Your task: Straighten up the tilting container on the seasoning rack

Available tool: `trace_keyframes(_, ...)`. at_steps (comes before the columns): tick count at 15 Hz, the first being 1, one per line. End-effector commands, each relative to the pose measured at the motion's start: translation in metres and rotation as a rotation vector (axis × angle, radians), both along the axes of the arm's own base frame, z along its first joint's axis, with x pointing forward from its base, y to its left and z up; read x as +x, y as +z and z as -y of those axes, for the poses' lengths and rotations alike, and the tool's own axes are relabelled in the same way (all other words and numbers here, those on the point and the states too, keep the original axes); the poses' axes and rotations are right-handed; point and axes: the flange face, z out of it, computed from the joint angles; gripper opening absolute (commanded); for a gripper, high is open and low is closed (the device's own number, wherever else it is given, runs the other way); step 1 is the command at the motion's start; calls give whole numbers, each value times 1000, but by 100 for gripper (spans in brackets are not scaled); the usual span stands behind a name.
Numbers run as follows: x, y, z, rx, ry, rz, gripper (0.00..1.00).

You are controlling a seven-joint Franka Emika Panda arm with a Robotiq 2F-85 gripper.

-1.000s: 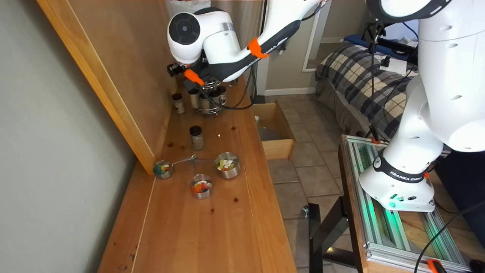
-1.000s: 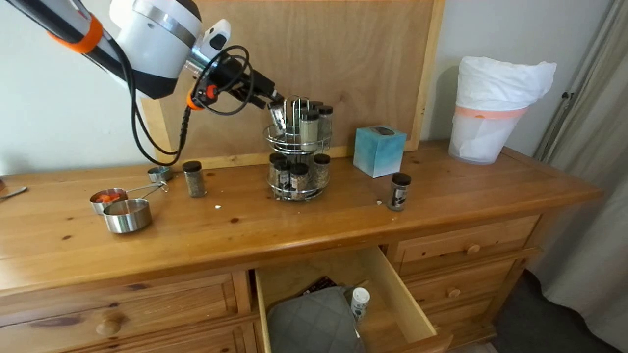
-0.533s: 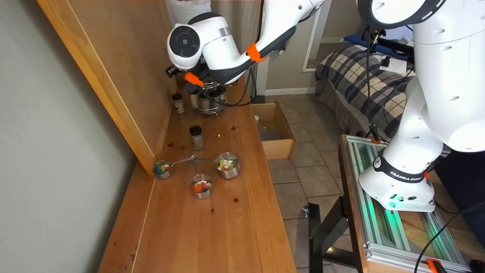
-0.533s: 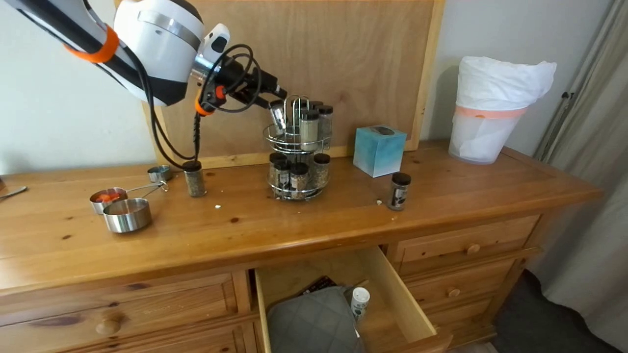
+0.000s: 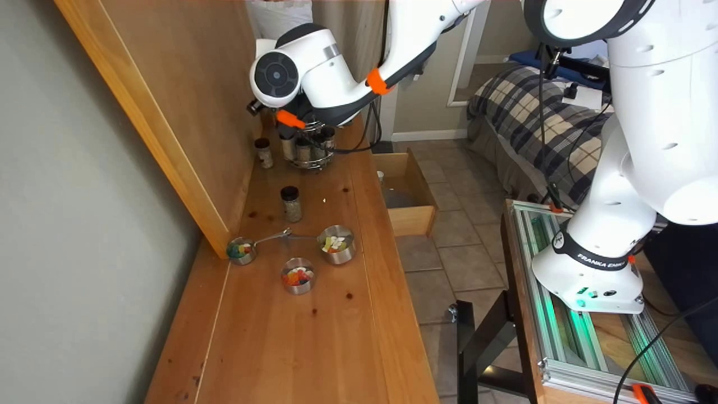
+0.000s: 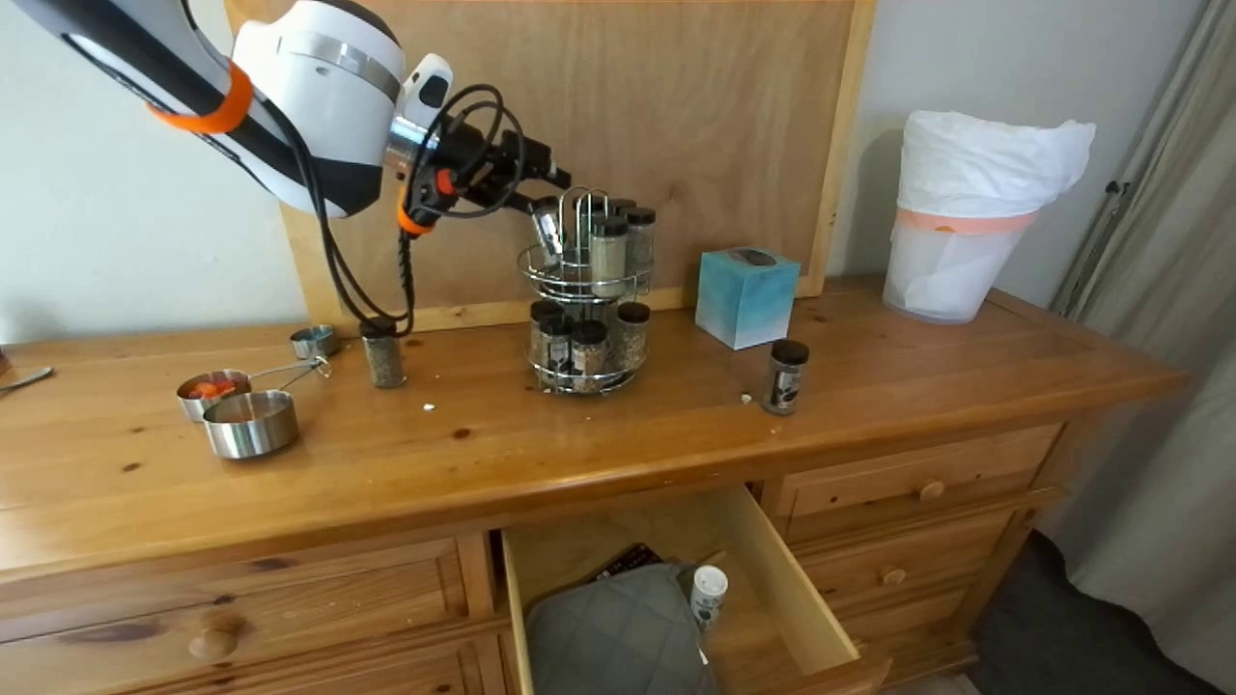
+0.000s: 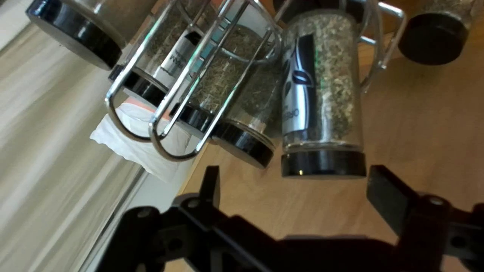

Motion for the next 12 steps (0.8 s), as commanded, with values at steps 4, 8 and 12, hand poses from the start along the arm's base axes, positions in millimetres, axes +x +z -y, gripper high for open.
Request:
trace_keyframes(4,-2,2,5,-60,-58,-36,100)
trace_keyframes(8,-3,4,6,-85,-80,-45,100)
trace_keyframes(12,-4,9,7,-94,-92,-45,100)
